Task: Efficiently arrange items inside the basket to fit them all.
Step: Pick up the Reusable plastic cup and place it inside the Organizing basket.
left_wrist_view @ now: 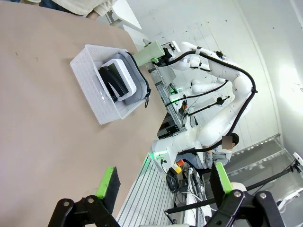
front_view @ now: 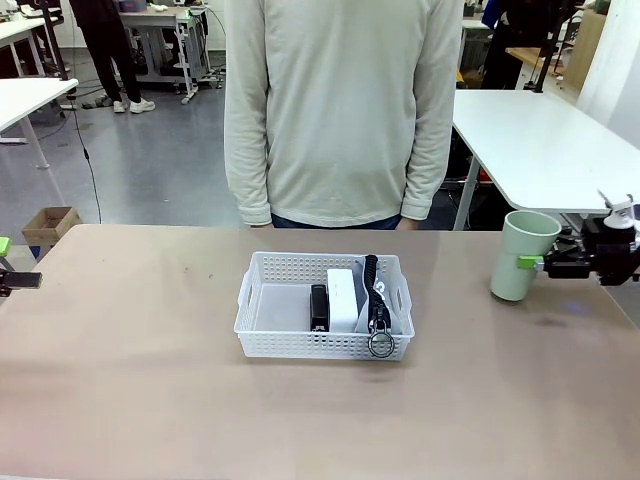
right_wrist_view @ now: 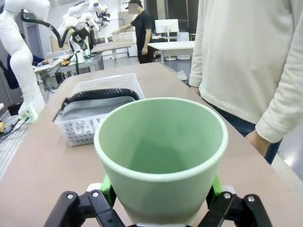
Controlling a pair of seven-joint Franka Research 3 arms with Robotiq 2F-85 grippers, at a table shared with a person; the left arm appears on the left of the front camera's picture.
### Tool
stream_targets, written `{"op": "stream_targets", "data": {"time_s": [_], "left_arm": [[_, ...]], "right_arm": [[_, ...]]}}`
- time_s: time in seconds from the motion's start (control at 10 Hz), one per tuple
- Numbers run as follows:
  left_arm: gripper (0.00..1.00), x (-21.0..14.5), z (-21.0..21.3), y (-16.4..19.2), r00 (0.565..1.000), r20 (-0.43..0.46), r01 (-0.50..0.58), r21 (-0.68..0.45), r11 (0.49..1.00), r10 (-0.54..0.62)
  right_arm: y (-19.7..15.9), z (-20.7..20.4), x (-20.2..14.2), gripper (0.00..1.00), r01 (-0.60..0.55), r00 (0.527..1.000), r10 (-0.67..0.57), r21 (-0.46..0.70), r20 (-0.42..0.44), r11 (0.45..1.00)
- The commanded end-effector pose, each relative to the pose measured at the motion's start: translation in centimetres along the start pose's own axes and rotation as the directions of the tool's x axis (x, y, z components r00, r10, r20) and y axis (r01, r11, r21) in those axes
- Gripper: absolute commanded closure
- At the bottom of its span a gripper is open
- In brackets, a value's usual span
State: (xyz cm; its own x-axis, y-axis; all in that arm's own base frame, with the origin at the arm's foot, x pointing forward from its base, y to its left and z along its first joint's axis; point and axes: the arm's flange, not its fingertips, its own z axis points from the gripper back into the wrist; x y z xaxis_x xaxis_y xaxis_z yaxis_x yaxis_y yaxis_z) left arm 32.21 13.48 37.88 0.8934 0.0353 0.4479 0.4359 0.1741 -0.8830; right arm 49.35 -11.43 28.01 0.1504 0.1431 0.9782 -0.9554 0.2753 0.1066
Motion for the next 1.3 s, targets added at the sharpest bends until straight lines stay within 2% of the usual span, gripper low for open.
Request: {"op": "stream_targets", "data": {"time_s": [0.0, 0.1, 0.3, 0.4, 0.5, 0.6, 0.7, 1.0, 1.1, 1.2], "left_arm": [[0.00, -0.3, 0.1, -0.2, 1.000, -0.010, 0.008, 0.005, 1.000, -0.007], [0.00, -0.3, 0.1, -0.2, 1.000, -0.010, 0.008, 0.005, 1.000, -0.007], [0.00, -0.3, 0.1, -0.2, 1.000, -0.010, 0.008, 0.005, 1.000, -0.007], [0.00, -0.3, 0.1, -0.2, 1.000, -0.010, 0.008, 0.005, 1.000, -0.007], [0.00, -0.3, 0.1, -0.2, 1.000, -0.010, 0.008, 0.005, 1.000, -0.007], [0.00, -0.3, 0.1, -0.2, 1.000, -0.010, 0.008, 0.005, 1.000, -0.007], [0.00, -0.3, 0.1, -0.2, 1.000, -0.010, 0.008, 0.005, 1.000, -0.007], [0.00, -0.3, 0.1, -0.2, 1.000, -0.010, 0.008, 0.005, 1.000, -0.007], [0.00, -0.3, 0.1, -0.2, 1.000, -0.010, 0.008, 0.005, 1.000, -0.007], [0.00, -0.3, 0.1, -0.2, 1.000, -0.010, 0.008, 0.005, 1.000, -0.007]], "right_arm": [[5.2, 3.4, 7.4, 1.00, 0.070, 0.997, -0.071, 0.102, 0.001, 0.992], [8.2, 4.0, 11.1, 0.19, 0.112, 0.994, -0.112, 0.006, 0.010, 0.994], [14.2, 3.0, 15.8, 0.19, 0.266, 0.962, -0.273, -0.184, -0.014, 0.946], [16.7, 2.4, 16.6, 0.19, 0.277, 0.957, -0.290, -0.227, -0.026, 0.934], [17.7, 2.2, 16.4, 0.19, 0.262, 0.961, -0.277, -0.238, -0.027, 0.935], [16.3, 2.7, 14.6, 0.19, 0.193, 0.969, -0.213, -0.157, -0.125, 0.969], [15.9, 4.0, 16.1, 0.19, 0.237, 0.969, -0.246, -0.206, -0.019, 0.949], [15.9, 4.0, 16.1, 0.19, 0.237, 0.969, -0.246, -0.206, -0.019, 0.949], [16.7, 3.6, 15.6, 0.12, 0.238, 0.967, -0.253, -0.213, -0.043, 0.948], [17.4, 1.4, 17.3, 0.12, 0.185, 0.972, -0.205, -0.165, -0.113, 0.969]]}}
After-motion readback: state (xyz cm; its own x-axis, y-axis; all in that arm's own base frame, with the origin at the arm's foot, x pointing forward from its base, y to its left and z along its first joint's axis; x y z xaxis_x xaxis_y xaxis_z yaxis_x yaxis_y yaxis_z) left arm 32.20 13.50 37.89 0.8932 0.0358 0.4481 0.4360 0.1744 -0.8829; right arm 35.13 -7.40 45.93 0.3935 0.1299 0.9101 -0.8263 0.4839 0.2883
